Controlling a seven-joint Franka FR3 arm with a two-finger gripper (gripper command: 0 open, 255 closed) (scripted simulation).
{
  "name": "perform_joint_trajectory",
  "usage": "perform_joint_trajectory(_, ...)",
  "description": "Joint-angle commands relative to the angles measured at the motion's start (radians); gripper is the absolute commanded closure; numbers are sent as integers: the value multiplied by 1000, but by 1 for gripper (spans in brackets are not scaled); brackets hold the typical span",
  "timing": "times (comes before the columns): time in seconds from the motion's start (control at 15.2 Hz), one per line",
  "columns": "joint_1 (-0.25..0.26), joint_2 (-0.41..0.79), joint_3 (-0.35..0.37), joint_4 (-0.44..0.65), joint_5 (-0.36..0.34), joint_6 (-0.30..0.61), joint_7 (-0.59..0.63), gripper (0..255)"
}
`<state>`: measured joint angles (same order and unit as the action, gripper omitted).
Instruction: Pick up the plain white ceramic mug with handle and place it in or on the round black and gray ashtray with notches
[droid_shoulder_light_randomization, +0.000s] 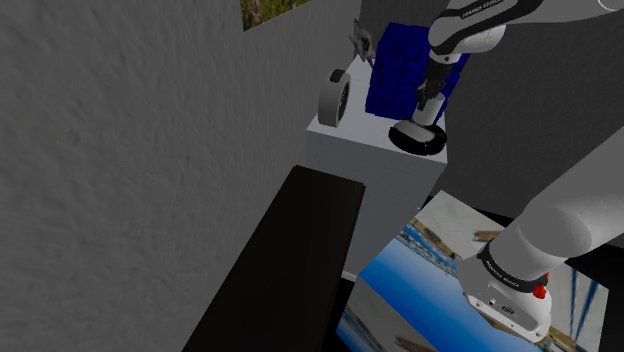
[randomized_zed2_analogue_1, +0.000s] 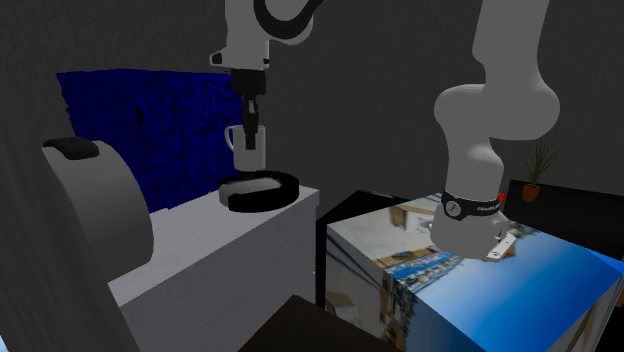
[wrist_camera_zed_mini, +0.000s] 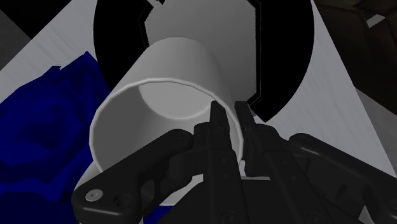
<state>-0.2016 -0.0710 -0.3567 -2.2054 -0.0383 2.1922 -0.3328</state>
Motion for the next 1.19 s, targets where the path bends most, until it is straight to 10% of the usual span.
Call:
perform_joint_trajectory(0.0, 1, 11, 0, -15, 4, 26, -1, 255)
perform_joint_trajectory(0.53, 1, 17, -1, -21, 6, 37, -3, 255)
perform_joint_trajectory(0.59, 1, 17, -1, -21, 6, 37, -3, 0)
perform_joint_trajectory(1.12, 2, -34, 5, 31, -12, -63, 11, 0)
